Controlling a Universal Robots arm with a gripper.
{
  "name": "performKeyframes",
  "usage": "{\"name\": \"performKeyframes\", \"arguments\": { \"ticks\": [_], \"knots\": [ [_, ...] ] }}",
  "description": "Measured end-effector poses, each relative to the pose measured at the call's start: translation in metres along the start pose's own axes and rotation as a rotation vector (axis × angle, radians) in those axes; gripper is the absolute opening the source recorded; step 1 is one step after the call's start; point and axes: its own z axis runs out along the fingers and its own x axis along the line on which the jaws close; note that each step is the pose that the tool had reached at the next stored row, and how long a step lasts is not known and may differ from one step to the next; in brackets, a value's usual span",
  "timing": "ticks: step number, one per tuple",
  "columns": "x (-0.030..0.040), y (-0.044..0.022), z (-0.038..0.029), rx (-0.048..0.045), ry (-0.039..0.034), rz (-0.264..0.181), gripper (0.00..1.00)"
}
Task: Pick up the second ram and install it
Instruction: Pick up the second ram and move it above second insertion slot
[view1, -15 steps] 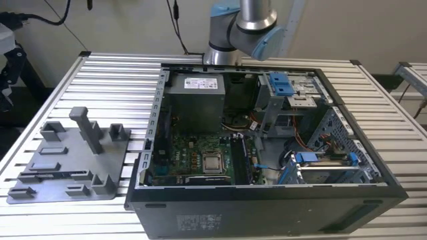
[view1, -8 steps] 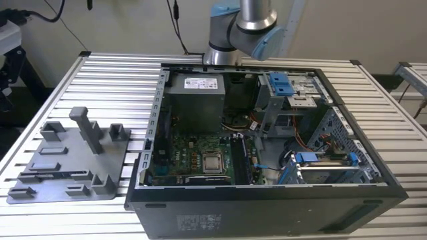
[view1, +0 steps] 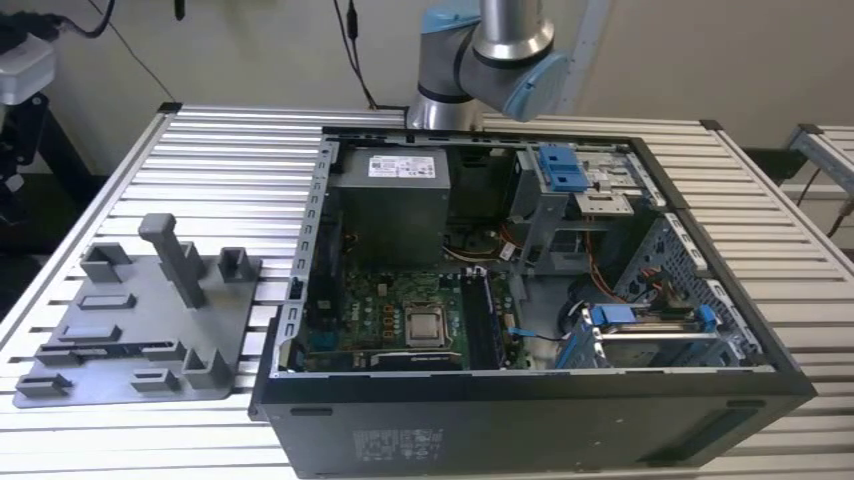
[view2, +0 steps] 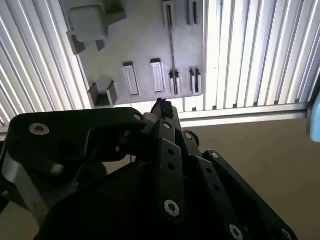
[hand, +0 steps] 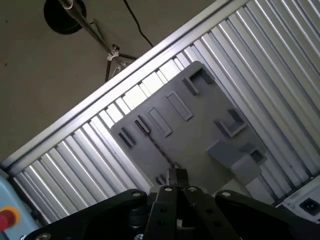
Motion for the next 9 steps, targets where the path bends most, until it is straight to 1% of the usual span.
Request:
{"name": "performKeyframes", "arguments": {
  "ticks": [9],
  "knots": [
    [0.0000, -0.0001, 0.0014, 0.0039, 0.0042, -0.163, 0.11]
  ]
}}
